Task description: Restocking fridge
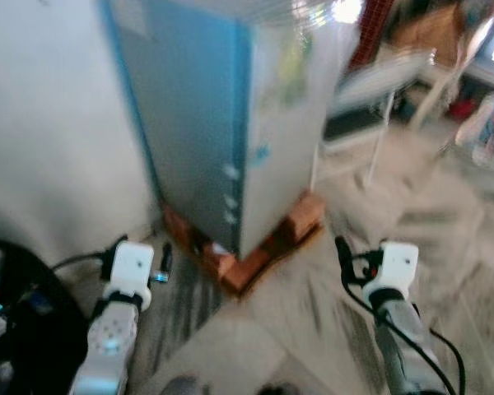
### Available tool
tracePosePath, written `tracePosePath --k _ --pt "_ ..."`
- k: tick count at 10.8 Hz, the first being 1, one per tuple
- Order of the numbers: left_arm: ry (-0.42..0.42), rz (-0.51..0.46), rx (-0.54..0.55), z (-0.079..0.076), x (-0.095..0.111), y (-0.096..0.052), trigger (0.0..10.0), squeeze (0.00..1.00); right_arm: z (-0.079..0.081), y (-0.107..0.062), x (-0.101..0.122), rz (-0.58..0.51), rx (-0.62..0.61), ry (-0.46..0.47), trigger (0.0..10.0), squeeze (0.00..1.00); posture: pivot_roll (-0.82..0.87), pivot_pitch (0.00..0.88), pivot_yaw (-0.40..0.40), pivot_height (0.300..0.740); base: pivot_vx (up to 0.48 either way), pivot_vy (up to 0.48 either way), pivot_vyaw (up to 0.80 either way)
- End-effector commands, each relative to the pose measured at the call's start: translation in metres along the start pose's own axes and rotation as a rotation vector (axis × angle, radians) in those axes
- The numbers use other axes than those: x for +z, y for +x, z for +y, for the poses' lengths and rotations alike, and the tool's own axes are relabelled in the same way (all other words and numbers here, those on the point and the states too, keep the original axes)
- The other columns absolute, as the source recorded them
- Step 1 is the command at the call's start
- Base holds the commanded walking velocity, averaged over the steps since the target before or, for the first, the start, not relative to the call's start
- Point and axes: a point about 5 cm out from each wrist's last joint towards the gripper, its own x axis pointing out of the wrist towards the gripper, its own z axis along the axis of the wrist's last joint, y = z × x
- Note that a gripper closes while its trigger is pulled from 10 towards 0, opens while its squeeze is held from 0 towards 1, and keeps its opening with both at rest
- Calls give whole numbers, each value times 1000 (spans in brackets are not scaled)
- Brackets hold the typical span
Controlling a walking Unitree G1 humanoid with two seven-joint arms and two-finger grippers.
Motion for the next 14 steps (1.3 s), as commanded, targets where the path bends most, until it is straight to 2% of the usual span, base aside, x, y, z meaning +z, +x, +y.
tracePosePath --k 1,3,7,9,12,14 --pt "9 4 8 3 -1 -1 10000 0 1 1 4 -16 3 1 10000 0 147 40 -57 740 0 0 0" --pt "8 -17 -12 1 1 1 10000 0 2 2 4 -17 3 1 10000 0 145 39 -57 740 157 0 -559" --pt "-6 -29 -29 -4 4 4 10000 0 2 5 6 -24 4 -4 10000 0 144 41 -63 740 436 0 -634" --pt "-2 -23 -17 -3 3 4 10000 0 2 5 6 -25 4 -9 10000 0 142 53 -52 740 418 0 0" --pt "11 -29 -4 1 8 5 10000 0 3 7 8 -28 16 -28 10000 0 163 68 -47 740 0 0 0" --pt "4 -8 63 11 4 -2 10000 0 1 8 9 -30 0 -29 10000 0 162 84 -50 740 0 0 0"
